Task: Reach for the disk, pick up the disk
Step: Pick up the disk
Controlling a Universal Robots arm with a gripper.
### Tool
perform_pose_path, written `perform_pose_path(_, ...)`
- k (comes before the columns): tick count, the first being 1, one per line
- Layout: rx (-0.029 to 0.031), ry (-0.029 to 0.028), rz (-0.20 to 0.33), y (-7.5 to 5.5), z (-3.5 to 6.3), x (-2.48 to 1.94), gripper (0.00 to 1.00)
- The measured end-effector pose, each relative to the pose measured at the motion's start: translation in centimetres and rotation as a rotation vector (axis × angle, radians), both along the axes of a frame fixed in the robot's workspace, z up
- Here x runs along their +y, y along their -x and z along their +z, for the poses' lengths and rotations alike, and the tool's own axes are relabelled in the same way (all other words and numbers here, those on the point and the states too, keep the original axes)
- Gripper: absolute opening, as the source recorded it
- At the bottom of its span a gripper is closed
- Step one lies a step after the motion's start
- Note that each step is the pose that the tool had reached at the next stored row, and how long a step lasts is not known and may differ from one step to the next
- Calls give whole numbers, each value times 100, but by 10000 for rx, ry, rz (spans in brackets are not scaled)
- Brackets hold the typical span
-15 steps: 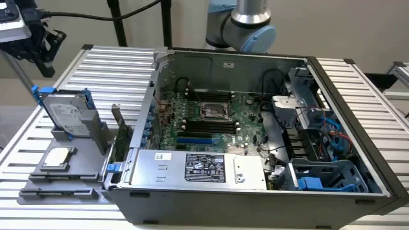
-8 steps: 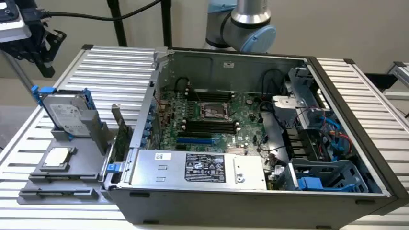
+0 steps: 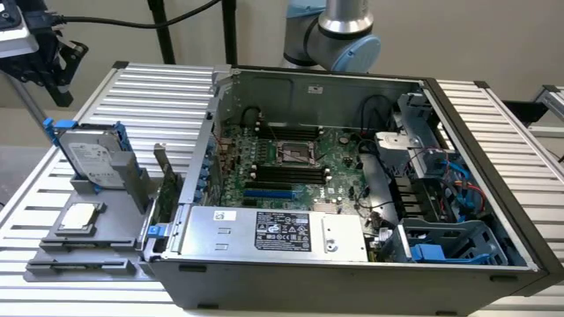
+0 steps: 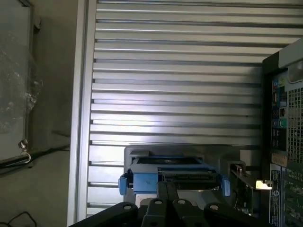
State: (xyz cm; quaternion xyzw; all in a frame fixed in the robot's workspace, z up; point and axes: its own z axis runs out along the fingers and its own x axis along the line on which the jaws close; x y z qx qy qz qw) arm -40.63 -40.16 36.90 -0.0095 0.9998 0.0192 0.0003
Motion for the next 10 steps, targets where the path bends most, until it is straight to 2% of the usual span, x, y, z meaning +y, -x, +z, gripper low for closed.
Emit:
perform_pose_path(5, -7, 2, 1, 144, -3, 2, 11)
perform_pose_path(10, -7, 1, 130, 158, -3, 2, 11)
